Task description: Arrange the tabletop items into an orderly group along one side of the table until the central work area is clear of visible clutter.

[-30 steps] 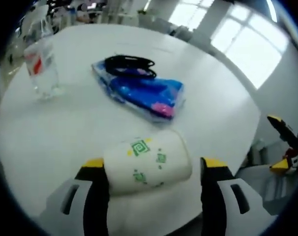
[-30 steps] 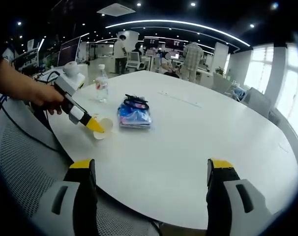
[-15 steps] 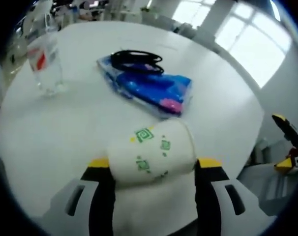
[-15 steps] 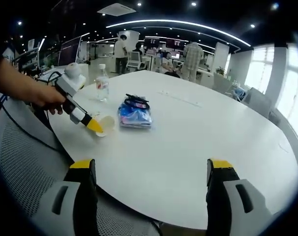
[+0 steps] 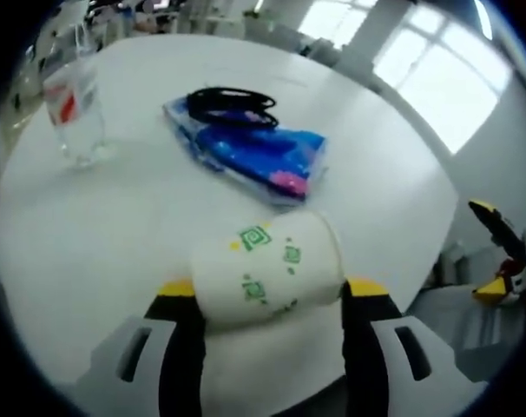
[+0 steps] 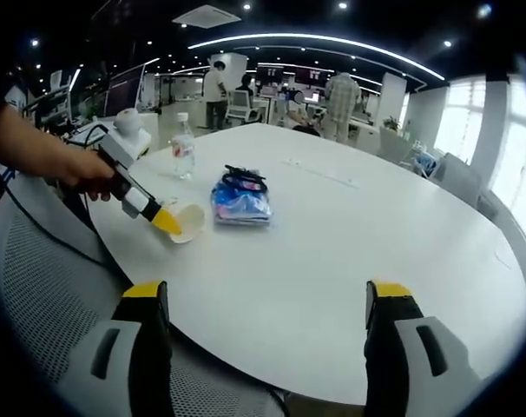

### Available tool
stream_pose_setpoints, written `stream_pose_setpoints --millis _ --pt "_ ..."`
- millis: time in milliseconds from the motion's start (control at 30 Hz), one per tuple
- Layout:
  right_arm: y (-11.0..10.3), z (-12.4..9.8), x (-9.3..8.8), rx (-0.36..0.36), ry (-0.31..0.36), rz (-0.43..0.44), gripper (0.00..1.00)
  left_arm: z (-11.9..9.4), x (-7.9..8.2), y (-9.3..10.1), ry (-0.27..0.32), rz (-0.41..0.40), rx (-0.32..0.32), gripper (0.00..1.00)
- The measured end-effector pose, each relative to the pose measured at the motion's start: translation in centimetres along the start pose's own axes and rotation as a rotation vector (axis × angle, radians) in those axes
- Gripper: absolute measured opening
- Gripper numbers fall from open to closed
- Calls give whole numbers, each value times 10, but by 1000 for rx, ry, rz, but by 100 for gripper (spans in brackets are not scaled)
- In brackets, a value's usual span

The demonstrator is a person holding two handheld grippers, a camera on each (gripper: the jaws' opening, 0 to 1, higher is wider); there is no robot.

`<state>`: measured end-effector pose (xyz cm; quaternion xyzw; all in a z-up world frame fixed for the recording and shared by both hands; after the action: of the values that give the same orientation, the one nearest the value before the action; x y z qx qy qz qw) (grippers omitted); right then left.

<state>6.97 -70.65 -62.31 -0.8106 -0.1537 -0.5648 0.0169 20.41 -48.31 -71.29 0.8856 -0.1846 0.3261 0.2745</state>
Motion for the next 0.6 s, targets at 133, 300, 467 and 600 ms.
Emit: stream_pose_setpoints --millis 133,300,467,600 --pt "0 0 0 3 -2 1 93 -3 1 5 0 -5 -22 60" --pt "0 0 0 8 -4 11 93 -9 4 14 5 -7 -51 59" --pt "-1 0 0 13 -3 29 94 -16 8 21 23 1 -76 59" --pt "1 0 3 15 -2 46 94 -21 11 26 35 -5 -97 59"
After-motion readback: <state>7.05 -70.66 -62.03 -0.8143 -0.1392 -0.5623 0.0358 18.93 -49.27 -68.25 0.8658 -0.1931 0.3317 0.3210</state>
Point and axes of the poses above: the point that each gripper's makers call its tool centre point, and the gripper's own axes: z roughly forward along the fingers, y roughly to its right, x roughly out of its top, the point moved 5 cm from there along -z, roughly backward along the fingers, and after that the axes turned 12 degrees about y, right-handed, at the moved point
